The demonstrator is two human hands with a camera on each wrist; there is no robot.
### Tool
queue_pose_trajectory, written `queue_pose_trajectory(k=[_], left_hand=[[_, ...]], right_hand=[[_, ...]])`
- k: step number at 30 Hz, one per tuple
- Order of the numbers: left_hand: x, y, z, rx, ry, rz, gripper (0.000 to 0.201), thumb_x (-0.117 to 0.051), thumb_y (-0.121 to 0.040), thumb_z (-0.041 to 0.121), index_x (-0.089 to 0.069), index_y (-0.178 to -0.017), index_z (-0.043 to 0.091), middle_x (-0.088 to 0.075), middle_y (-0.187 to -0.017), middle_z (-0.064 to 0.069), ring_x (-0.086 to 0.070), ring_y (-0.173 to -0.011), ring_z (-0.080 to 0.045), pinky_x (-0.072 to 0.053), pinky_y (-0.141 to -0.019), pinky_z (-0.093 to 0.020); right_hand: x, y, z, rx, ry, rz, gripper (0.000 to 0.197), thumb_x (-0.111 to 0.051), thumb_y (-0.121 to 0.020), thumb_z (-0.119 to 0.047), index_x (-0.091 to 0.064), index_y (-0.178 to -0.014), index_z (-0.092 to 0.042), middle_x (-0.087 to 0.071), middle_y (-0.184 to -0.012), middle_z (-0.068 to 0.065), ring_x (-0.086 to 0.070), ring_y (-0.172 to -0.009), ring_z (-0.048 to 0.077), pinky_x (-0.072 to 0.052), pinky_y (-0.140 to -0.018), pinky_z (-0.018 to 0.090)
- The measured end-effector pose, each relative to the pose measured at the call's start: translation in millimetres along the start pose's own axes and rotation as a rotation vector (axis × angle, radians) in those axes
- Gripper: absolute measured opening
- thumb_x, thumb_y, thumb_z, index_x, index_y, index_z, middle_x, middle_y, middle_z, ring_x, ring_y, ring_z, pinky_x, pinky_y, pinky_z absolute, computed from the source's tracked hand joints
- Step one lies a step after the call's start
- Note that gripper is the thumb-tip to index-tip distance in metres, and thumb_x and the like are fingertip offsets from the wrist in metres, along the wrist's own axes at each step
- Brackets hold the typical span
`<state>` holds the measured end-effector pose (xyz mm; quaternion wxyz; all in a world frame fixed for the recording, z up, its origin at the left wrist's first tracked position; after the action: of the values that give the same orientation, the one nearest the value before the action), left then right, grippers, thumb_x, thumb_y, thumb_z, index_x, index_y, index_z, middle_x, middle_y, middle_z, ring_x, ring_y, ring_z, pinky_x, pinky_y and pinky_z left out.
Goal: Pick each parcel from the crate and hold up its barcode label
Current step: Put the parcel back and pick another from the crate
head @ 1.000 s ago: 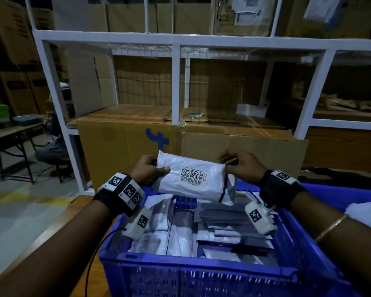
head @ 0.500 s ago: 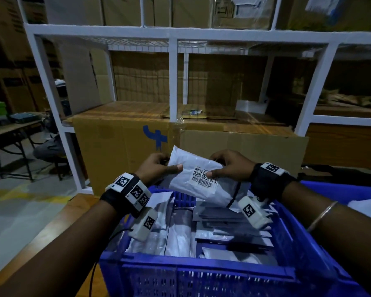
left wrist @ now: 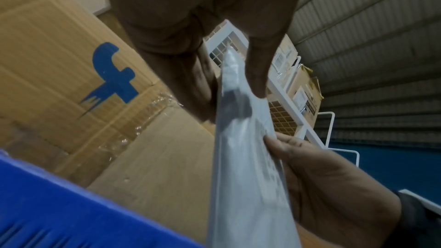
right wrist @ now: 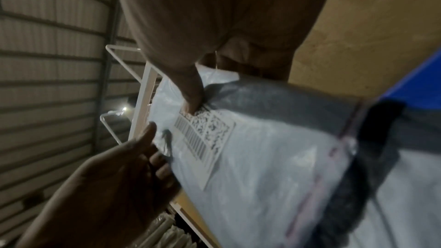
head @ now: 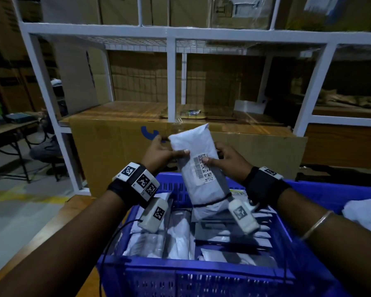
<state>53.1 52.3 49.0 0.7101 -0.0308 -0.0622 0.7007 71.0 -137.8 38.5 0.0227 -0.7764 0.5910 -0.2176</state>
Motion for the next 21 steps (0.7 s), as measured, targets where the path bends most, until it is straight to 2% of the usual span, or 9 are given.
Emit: queue_pose_trajectory(k=[2, 4, 5, 8, 10, 12, 16, 18, 21], left_hand=[[-6, 0, -6, 0.021, -0.085, -0.054, 0.052, -0.08, -0.076, 0.01, -0.051, -0.119, 0.004, -0.07, -0.094, -0.01, -0.07, -0.077, -0.025, -0.059, -0.06, -0.039], [-15, 1, -8, 0.005, -0.148, -0.106, 0.043, -0.077, -0.079, 0.008, -0.058, -0.117, 0.0, -0.072, -0.098, -0.013, -0.07, -0.084, -0.03, -0.059, -0.07, -0.05], [-18, 2, -8, -0.003, -0.141, -0.118, 0.04, -0.074, -0.081, 0.005, -0.058, -0.117, -0.002, -0.071, -0.1, -0.014, -0.07, -0.086, -0.03, -0.058, -0.073, -0.05], [-23, 0, 1, -0.044, -0.144, -0.147, 0.034, -0.067, -0.084, -0.003, -0.059, -0.118, -0.003, -0.068, -0.096, -0.008, -0.068, -0.08, -0.022, -0.059, -0.066, -0.038], [-27, -1, 3, -0.054, -0.223, -0.184, 0.028, -0.068, -0.086, 0.002, -0.063, -0.113, 0.006, -0.07, -0.099, -0.008, -0.068, -0.087, -0.024, -0.059, -0.07, -0.043], [-31, -1, 4, -0.064, -0.308, -0.214, 0.027, -0.07, -0.086, 0.01, -0.063, -0.112, 0.013, -0.071, -0.106, -0.01, -0.068, -0.096, -0.028, -0.058, -0.076, -0.052], [-41, 4, -2, -0.068, -0.33, -0.284, 0.035, -0.078, -0.079, 0.022, -0.064, -0.111, 0.018, -0.07, -0.111, -0.006, -0.068, -0.099, -0.025, -0.058, -0.077, -0.05], [-43, 7, -10, -0.058, -0.394, -0.344, 0.044, -0.084, -0.072, 0.029, -0.066, -0.11, 0.014, -0.072, -0.107, -0.004, -0.069, -0.098, -0.022, -0.057, -0.083, -0.05], [-40, 8, -20, -0.047, -0.474, -0.363, 0.044, -0.083, -0.074, 0.023, -0.064, -0.113, 0.011, -0.072, -0.108, -0.005, -0.069, -0.098, -0.022, -0.058, -0.083, -0.044]], right_hand=[[1, 2, 3, -0.03, -0.083, 0.067, 0.036, -0.069, -0.088, -0.006, -0.056, -0.121, 0.002, -0.069, -0.114, 0.019, -0.068, -0.101, 0.03, -0.058, -0.085, 0.043], [-1, 6, 4, -0.031, -0.12, 0.094, 0.034, -0.067, -0.088, -0.002, -0.056, -0.121, 0.002, -0.068, -0.115, 0.018, -0.068, -0.097, 0.025, -0.058, -0.081, 0.037], [-1, 7, 3, -0.03, -0.127, 0.102, 0.035, -0.067, -0.088, -0.001, -0.056, -0.121, 0.001, -0.068, -0.114, 0.018, -0.068, -0.094, 0.022, -0.058, -0.079, 0.033], [6, 10, -2, -0.039, -0.177, 0.155, 0.041, -0.07, -0.085, 0.0, -0.051, -0.121, -0.001, -0.068, -0.11, 0.012, -0.068, -0.091, 0.017, -0.059, -0.071, 0.033], [18, 9, -6, -0.026, -0.238, 0.199, 0.047, -0.07, -0.084, 0.002, -0.048, -0.124, -0.006, -0.069, -0.108, 0.011, -0.068, -0.089, 0.02, -0.06, -0.064, 0.037], [29, 7, -11, -0.01, -0.276, 0.238, 0.049, -0.069, -0.084, 0.004, -0.047, -0.123, -0.014, -0.07, -0.102, 0.008, -0.068, -0.084, 0.019, -0.058, -0.059, 0.036], [44, 5, -16, 0.028, -0.273, 0.296, 0.038, -0.066, -0.086, 0.006, -0.051, -0.114, -0.014, -0.071, -0.092, 0.004, -0.069, -0.079, 0.02, -0.055, -0.057, 0.035], [49, 6, -13, 0.032, -0.281, 0.331, 0.032, -0.065, -0.087, 0.005, -0.052, -0.105, -0.017, -0.071, -0.089, 0.003, -0.068, -0.074, 0.019, -0.054, -0.056, 0.034], [51, 12, -8, 0.027, -0.268, 0.322, 0.031, -0.065, -0.087, 0.005, -0.052, -0.096, -0.021, -0.068, -0.09, 0.006, -0.066, -0.073, 0.022, -0.057, -0.06, 0.039]])
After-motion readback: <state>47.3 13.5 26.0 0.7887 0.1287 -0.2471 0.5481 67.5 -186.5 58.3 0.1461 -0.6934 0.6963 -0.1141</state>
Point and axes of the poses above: each hand's wrist, its own y-axis away from the middle knuckle, its own x-axis out of the back of the hand, z = x × y, the point moved 7 cm from there along -y, towards the middle knuckle
